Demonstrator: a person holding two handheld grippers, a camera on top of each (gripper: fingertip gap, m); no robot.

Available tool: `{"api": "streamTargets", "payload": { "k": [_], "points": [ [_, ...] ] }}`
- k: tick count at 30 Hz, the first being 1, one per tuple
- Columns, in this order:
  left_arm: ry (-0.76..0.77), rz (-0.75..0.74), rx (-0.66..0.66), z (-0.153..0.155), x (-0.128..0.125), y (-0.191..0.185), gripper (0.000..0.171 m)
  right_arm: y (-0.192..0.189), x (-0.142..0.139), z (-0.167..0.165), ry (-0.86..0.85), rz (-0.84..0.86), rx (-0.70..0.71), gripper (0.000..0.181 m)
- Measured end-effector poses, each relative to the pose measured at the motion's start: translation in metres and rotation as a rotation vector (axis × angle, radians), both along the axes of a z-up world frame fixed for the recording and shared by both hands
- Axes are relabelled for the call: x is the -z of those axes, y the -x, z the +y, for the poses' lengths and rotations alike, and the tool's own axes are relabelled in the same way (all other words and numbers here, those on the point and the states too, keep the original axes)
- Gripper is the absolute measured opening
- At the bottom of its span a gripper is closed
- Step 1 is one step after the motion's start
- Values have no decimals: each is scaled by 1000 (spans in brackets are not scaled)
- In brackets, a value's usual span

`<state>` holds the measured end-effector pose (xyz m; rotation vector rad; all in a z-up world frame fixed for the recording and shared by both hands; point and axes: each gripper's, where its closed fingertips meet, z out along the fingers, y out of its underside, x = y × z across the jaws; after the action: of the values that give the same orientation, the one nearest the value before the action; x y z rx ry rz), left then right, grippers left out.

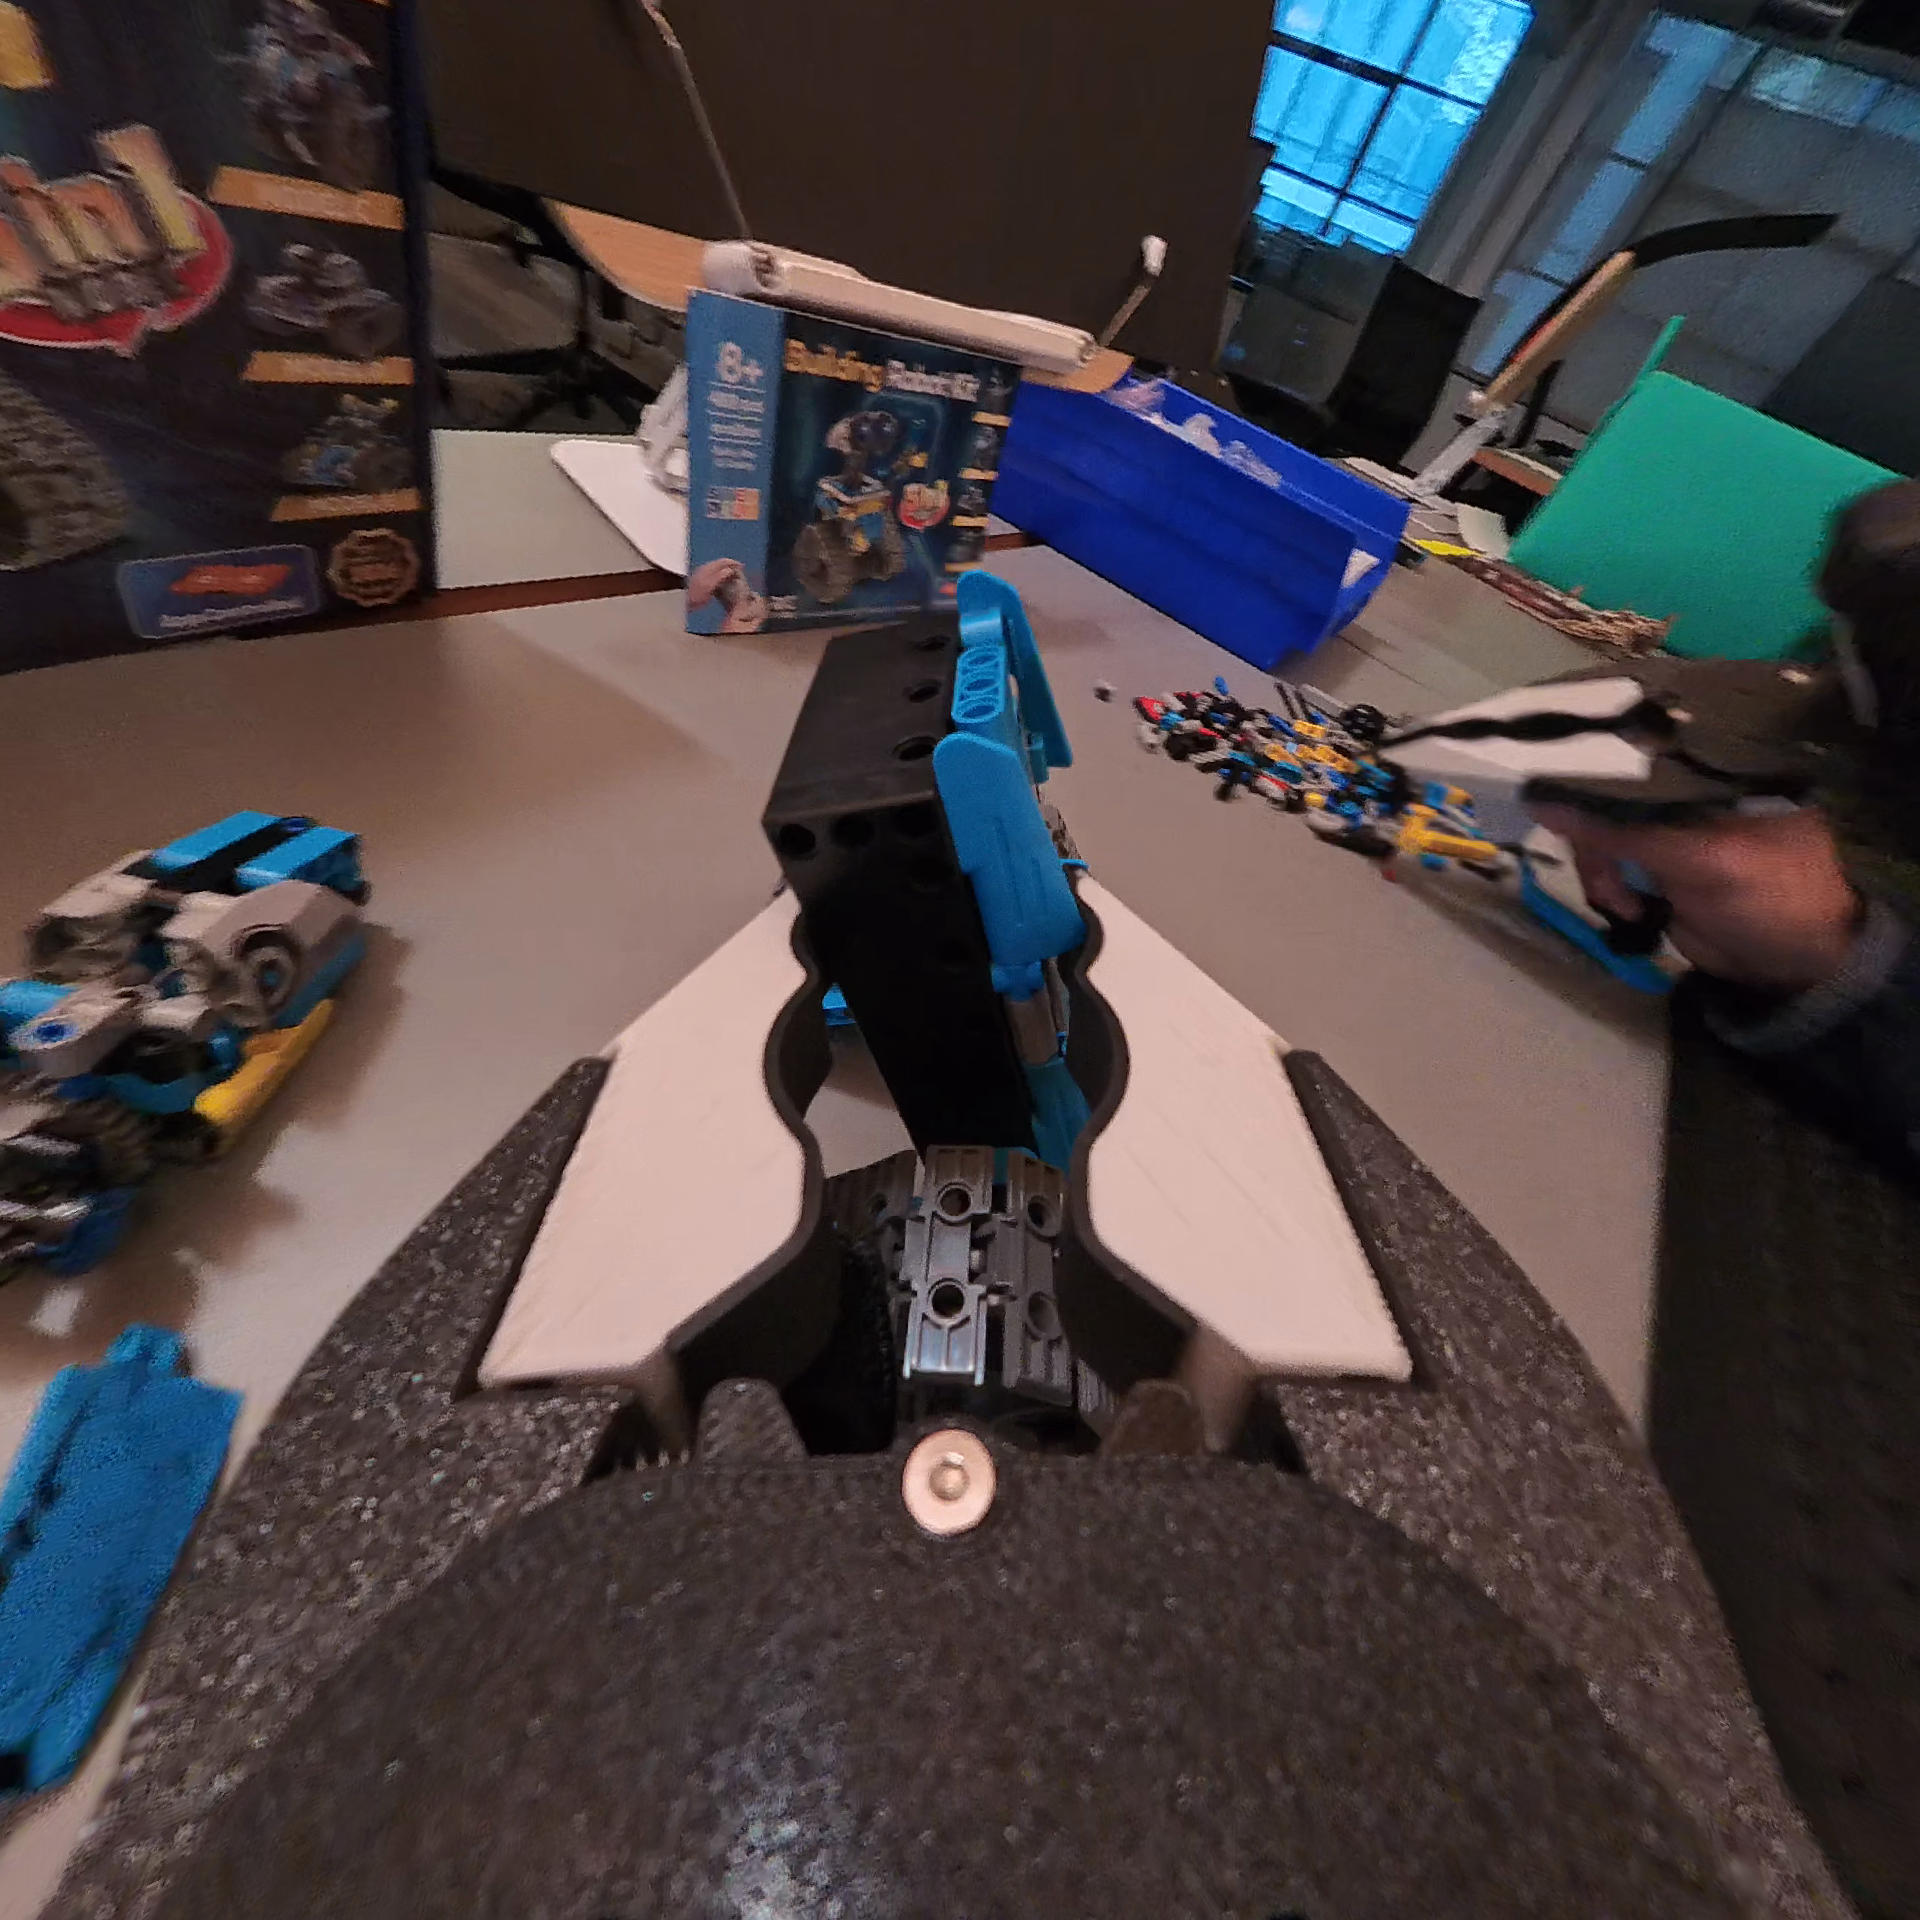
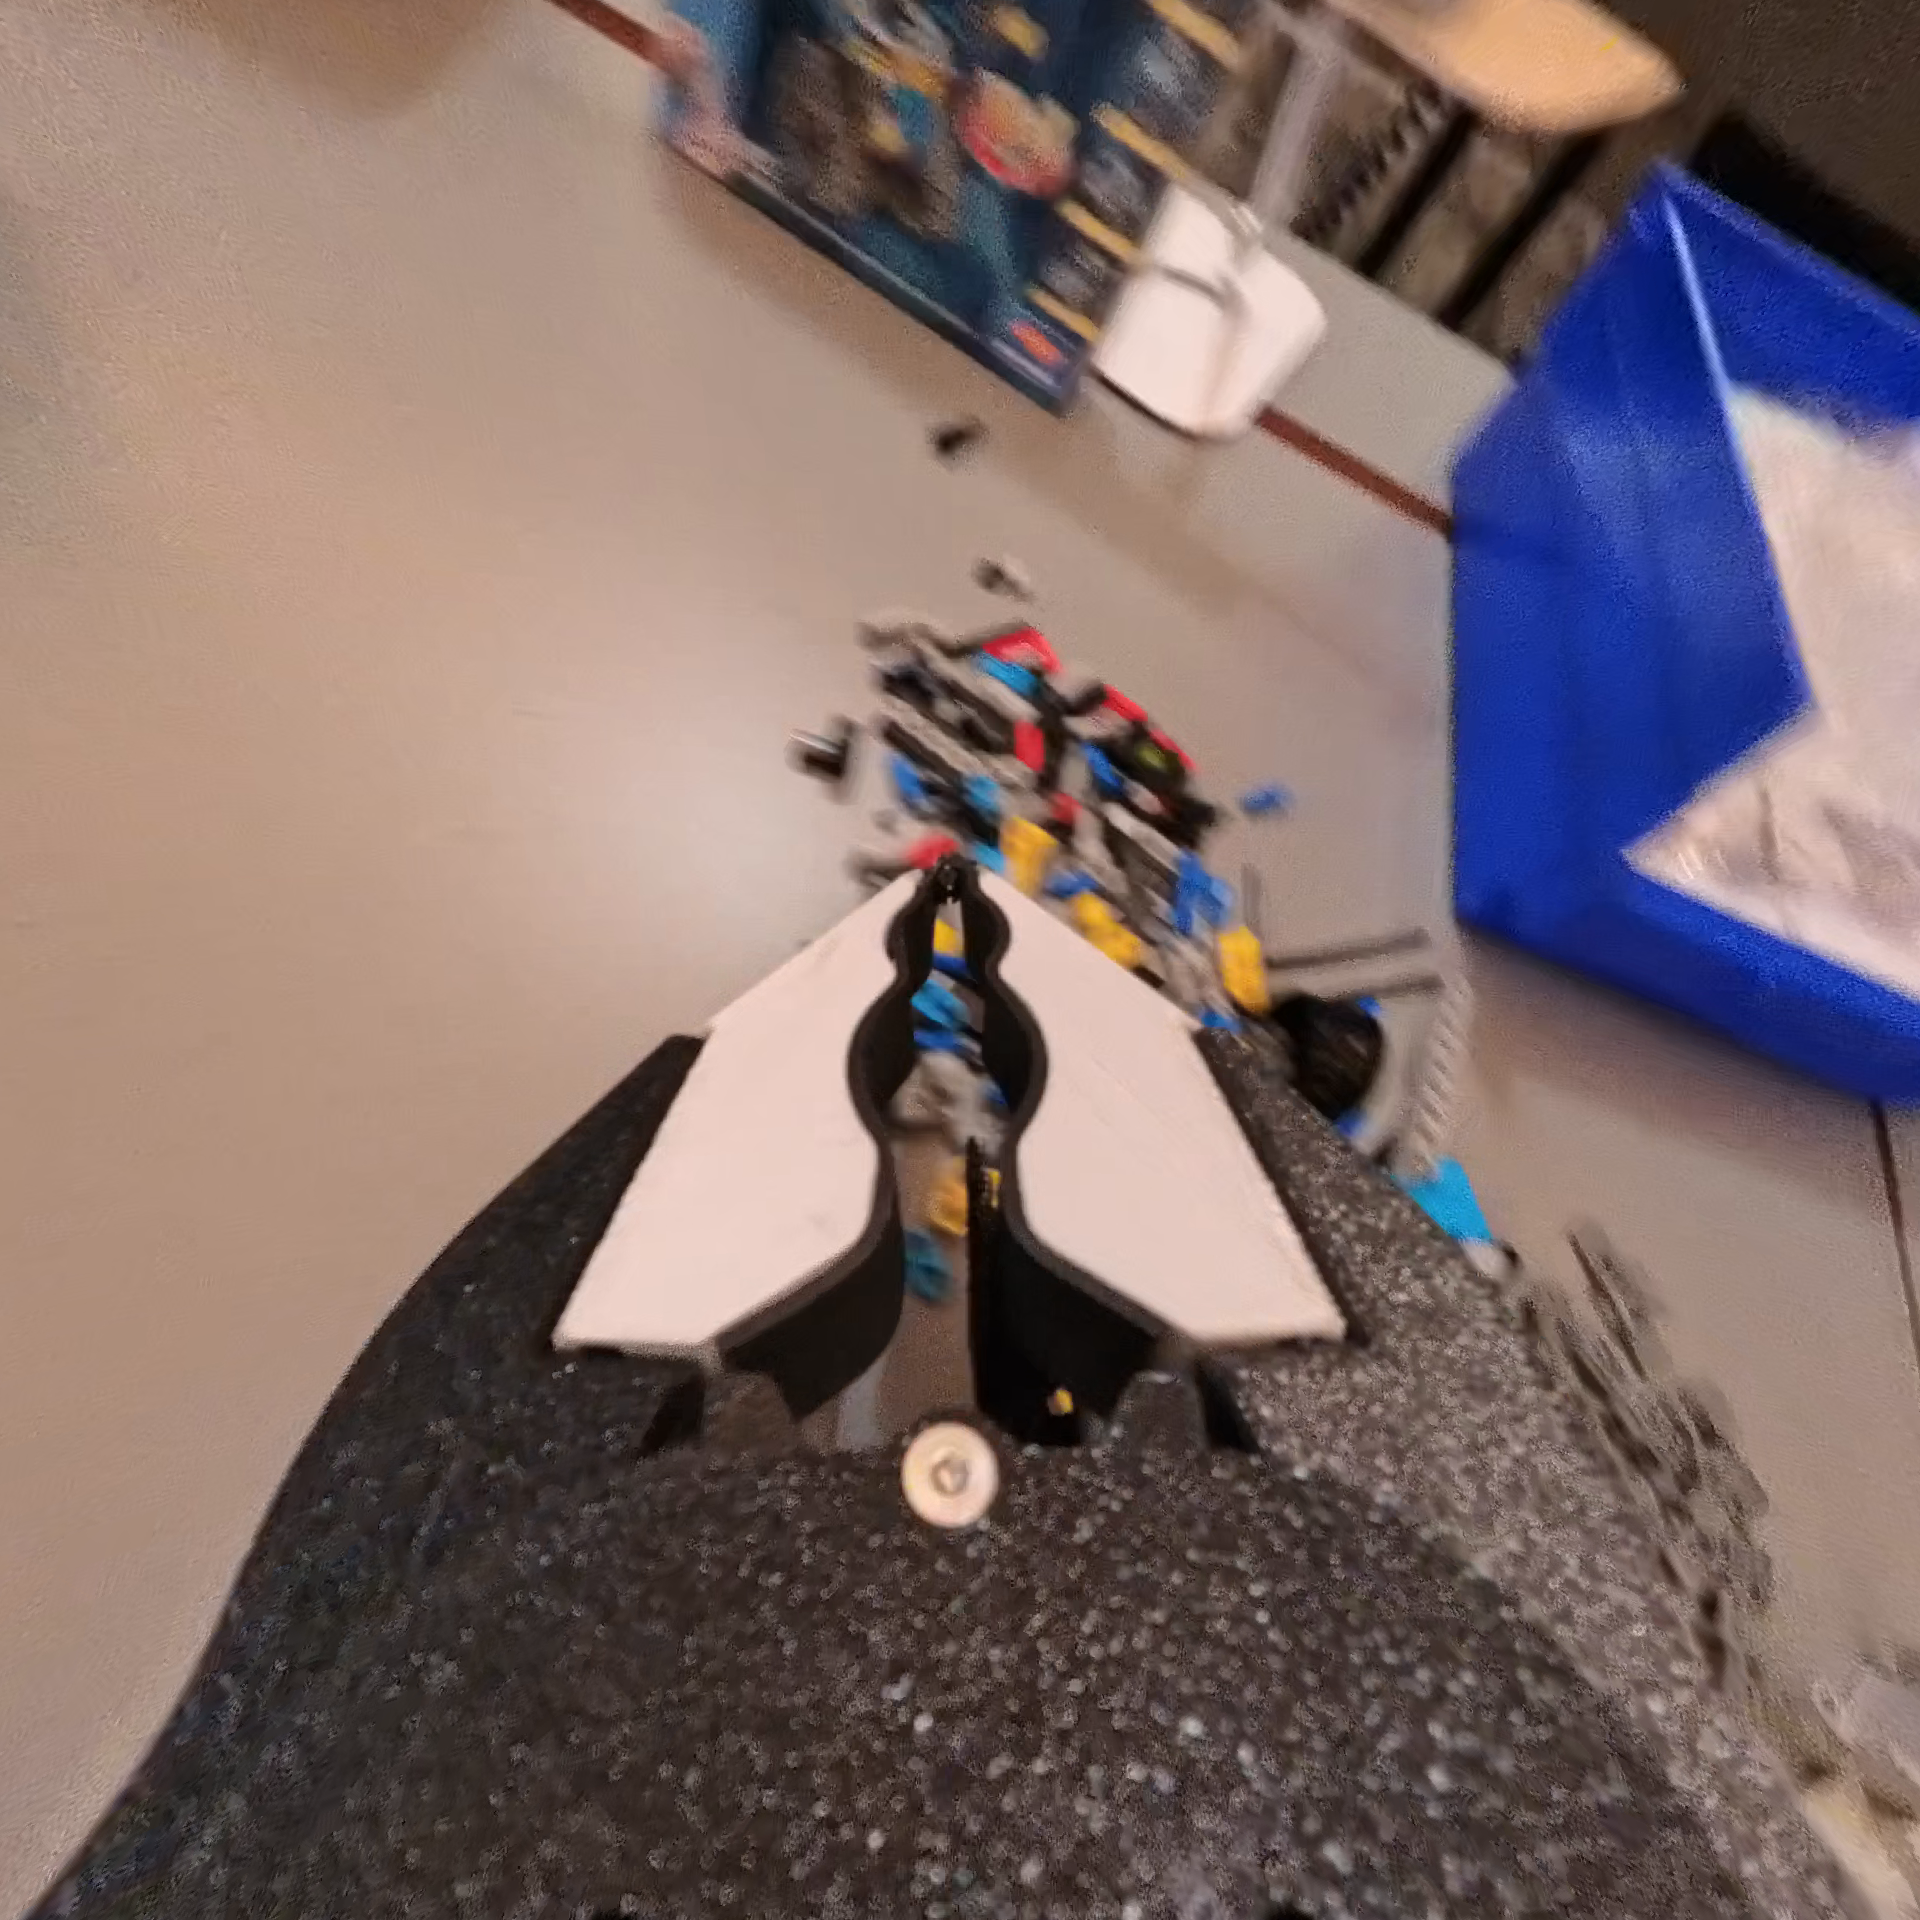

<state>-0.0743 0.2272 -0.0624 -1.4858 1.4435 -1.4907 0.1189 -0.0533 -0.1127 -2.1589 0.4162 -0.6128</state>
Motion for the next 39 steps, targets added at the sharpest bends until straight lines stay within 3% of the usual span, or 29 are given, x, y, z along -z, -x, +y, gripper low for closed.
{"api": "streamTargets", "payload": {
  "k": [4, 7, 13, 17, 20, 23, 25, 29, 34, 39],
  "points": [
    [25, -2, 156, -38, -1, 0, 42, -34, 11, -41, -54, 172, 91, 3],
    [42, -11, 311, -68, -1, 7, 42, -44, 19, -51, -44, 227, 114, 18],
    [85, -6, 471, -89, -3, 25, 42, -51, -19, -66, -167, 164, 162, 18],
    [119, 6, 542, -97, -4, 33, 43, 0, -64, -16, -277, 182, -25, 20],
    [119, -1, 562, -100, -4, 36, 42, 81, -84, 54, -330, 229, -359, 31],
    [117, -4, 592, -104, -4, 40, 42, 170, -81, 113, -381, 410, -724, 51],
    [117, -9, 601, -106, -5, 43, 43, 201, -73, 138, -371, 513, -857, 54],
    [120, -17, 554, -104, -5, 40, 43, 213, -69, 165, -433, 615, -878, 49],
    [54, -25, 469, -114, -3, 31, 43, 209, -68, 154, -502, 571, -821, 41],
    [5, -30, 336, -120, -2, 15, 42, 186, -89, 148, -616, 539, -758, 30]
  ]
}}
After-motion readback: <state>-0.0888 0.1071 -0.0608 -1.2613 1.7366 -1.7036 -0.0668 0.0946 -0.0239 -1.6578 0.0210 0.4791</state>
